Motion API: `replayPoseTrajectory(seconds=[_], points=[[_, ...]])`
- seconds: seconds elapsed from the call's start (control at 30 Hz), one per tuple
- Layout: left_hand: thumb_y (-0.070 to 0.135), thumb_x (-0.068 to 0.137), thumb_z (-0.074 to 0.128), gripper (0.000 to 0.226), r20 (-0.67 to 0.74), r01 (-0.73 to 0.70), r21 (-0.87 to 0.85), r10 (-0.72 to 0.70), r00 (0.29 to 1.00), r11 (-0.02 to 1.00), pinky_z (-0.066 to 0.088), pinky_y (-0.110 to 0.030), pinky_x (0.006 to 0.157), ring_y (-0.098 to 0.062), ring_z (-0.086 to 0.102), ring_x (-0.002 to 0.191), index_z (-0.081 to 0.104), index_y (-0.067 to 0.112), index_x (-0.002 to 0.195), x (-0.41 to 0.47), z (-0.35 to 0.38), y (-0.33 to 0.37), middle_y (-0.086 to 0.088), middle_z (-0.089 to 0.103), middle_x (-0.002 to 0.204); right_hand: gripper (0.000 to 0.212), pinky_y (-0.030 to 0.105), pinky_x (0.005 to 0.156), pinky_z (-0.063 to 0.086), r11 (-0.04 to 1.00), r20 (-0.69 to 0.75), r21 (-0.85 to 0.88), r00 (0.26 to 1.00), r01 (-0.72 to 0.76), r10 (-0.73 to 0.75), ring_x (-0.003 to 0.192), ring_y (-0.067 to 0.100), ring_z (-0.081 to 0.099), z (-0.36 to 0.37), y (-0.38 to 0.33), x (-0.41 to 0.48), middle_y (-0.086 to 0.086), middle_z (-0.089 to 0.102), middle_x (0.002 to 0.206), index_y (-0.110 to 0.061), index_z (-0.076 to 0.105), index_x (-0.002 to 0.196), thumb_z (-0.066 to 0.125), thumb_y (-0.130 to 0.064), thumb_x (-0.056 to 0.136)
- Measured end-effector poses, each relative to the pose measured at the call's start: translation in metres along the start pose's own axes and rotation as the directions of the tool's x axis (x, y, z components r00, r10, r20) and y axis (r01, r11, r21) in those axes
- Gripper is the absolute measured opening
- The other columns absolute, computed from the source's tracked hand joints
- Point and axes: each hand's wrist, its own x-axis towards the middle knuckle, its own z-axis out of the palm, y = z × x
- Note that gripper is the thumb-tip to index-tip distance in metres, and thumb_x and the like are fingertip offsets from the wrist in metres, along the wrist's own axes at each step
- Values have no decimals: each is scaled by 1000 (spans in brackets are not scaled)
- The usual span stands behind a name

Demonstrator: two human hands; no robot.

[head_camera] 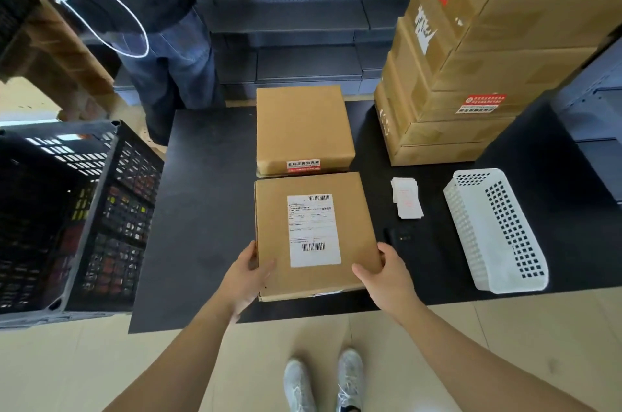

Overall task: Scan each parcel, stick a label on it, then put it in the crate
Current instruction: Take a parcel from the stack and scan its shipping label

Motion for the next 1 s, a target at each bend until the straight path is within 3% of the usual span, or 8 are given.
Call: replayPoseTrajectory(seconds=[0.1, 0.2, 0.27, 0.37, 0.47, 0.67, 0.8, 1.0], points=[[29, 99, 61, 53, -36, -13, 35, 15, 999, 999, 53, -33, 98, -3, 66, 109, 44, 30, 149, 9, 4, -5, 19, 67, 122, 81, 44, 103, 53, 1000, -40, -16, 999, 9, -9, 115, 18, 60, -3, 6, 0, -2, 54, 138, -26, 38, 151, 78, -48, 84], [29, 98, 62, 47, -74, -52, 111, 60, 995, 992, 49, -25, 92, -2, 63, 111, 46, 32, 143, 10, 9, -4, 23, 64, 121, 75, 38, 103, 51, 999, -74, -29, 997, 16, -18, 116, 17, 59, -9, 11, 0, -3, 55, 136, -25, 41, 152, 73, -49, 89], [27, 96, 65, 49, -154, -108, 243, 148, 977, 964, 46, -27, 97, -6, 58, 118, 46, 29, 141, 9, 10, -3, 21, 58, 129, 63, 33, 97, 49, 1000, -188, -6, 982, 8, -9, 110, 16, 61, -21, 15, 3, 1, 59, 134, -20, 48, 148, 68, -45, 94], [22, 92, 69, 50, -212, -229, 513, 381, 900, 827, 40, -31, 105, -8, 43, 125, 52, 21, 139, 3, 17, -3, 8, 50, 136, 54, 39, 100, 48, 997, -343, -55, 939, -56, 34, 113, 25, 59, -43, 27, 15, 12, 59, 135, -14, 52, 144, 66, -37, 97], [14, 93, 65, 31, -64, -343, 697, 530, 846, 630, 38, -28, 95, -10, 39, 120, 63, 15, 124, -5, 30, -3, 3, 54, 128, 74, 52, 106, 46, 950, -310, -273, 949, -153, 63, 131, 34, 49, -50, 35, 34, 14, 48, 145, -15, 40, 152, 67, -50, 92], [19, 96, 63, 36, 45, -376, 731, 510, 859, 570, 36, -24, 97, -10, 40, 125, 62, 30, 131, -3, 36, -21, 20, 44, 125, 107, 54, 104, 41, 841, -340, -479, 937, -251, 86, 139, 35, 38, -29, 35, 59, 13, 37, 153, -10, 23, 157, 59, -78, 82], [20, 95, 66, 36, 25, -370, 744, 531, 847, 556, 35, -26, 105, -9, 36, 129, 63, 25, 131, 3, 37, -31, 10, 49, 135, 102, 54, 101, 43, 828, -387, -489, 919, -275, 76, 137, 35, 37, -20, 41, 62, 15, 37, 152, -7, 22, 157, 57, -72, 87], [23, 95, 65, 37, 20, -375, 745, 543, 839, 552, 34, -24, 102, -6, 35, 131, 62, 25, 132, 2, 36, -34, 10, 49, 138, 96, 52, 102, 43, 846, -356, -465, 930, -263, 94, 132, 38, 41, -26, 42, 64, 18, 42, 145, -4, 32, 151, 67, -64, 83]])
